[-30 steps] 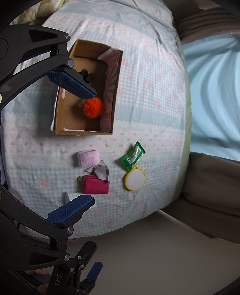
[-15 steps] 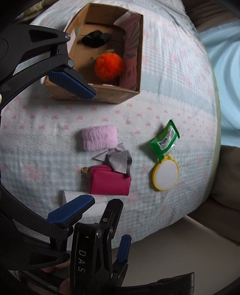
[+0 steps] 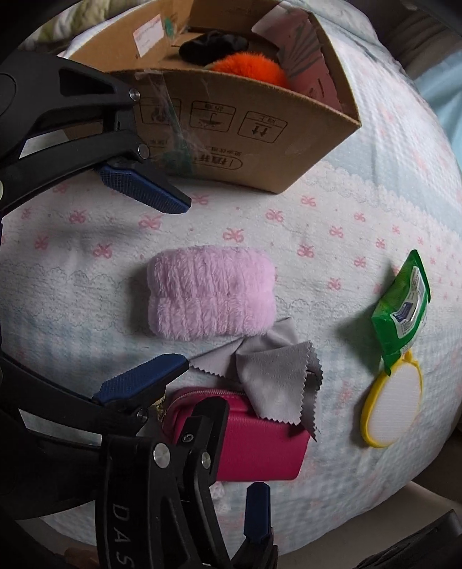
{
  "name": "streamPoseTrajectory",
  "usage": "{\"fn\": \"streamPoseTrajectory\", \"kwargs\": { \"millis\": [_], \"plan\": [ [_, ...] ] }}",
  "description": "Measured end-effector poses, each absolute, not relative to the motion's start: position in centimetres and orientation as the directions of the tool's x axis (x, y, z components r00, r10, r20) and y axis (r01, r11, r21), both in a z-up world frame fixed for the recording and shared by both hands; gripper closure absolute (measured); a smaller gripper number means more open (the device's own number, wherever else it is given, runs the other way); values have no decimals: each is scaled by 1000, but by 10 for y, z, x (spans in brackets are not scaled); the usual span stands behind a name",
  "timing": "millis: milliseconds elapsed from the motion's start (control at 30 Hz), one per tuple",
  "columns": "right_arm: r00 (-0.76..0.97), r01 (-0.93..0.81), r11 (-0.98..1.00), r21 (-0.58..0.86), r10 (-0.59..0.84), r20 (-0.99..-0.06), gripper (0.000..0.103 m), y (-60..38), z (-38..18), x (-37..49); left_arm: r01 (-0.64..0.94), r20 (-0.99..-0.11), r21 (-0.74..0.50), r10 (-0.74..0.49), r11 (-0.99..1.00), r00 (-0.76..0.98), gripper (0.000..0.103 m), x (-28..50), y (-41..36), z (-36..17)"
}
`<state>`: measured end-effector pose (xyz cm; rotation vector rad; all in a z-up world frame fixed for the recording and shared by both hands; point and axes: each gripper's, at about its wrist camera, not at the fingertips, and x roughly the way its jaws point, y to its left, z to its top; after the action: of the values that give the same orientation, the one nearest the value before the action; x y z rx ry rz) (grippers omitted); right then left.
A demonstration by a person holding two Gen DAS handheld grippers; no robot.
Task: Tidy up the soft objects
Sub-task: 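Grasp the pink scrunchie with the left tool while the right tool grasps the magenta pouch, then lift and carry the scrunchie and pouch over the box with both tools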
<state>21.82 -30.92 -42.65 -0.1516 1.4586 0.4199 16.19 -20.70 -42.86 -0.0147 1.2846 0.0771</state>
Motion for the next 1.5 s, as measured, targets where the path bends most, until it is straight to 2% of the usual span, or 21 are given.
{"fn": "streamPoseTrajectory", "kwargs": {
  "millis": [67, 133, 200, 267, 367, 633, 800, 1167, 1500],
  "plan": [
    [22, -358, 919, 167, 187, -982, 13, -307, -436, 219, -72, -962, 42, 60, 997, 267, 23, 166, -204, -436],
    [18, -342, 920, 191, 210, -978, 15, -306, -439, 220, -77, -965, 42, 60, 996, 254, 24, 171, -201, -442],
    [26, -344, 921, 184, 205, -978, 22, -303, -441, 221, -66, -967, 34, 50, 997, 250, 30, 176, -200, -447],
    [32, -334, 925, 182, 204, -978, 28, -302, -441, 223, -36, -967, 37, 45, 999, 253, 52, 181, -202, -451],
    [43, -322, 930, 177, 201, -979, 38, -300, -440, 225, -19, -973, 2, 7, 1000, 232, 60, 188, -201, -458],
    [77, -312, 934, 174, 208, -975, 59, -301, -434, 219, -1, -972, -34, -33, 999, 233, 62, 192, -196, -454],
    [101, -275, 943, 186, 221, -970, 66, -309, -425, 216, 15, -966, -36, -39, 999, 256, 62, 193, -194, -442],
    [196, -165, 964, 207, 238, -951, 69, -336, -379, 203, 44, -942, -58, -69, 997, 327, 62, 182, -193, -400],
    [337, -170, 969, 177, 226, -914, 69, -329, -281, 170, 71, -894, -63, -88, 995, 440, 62, 164, -183, -312]
  ]
}}
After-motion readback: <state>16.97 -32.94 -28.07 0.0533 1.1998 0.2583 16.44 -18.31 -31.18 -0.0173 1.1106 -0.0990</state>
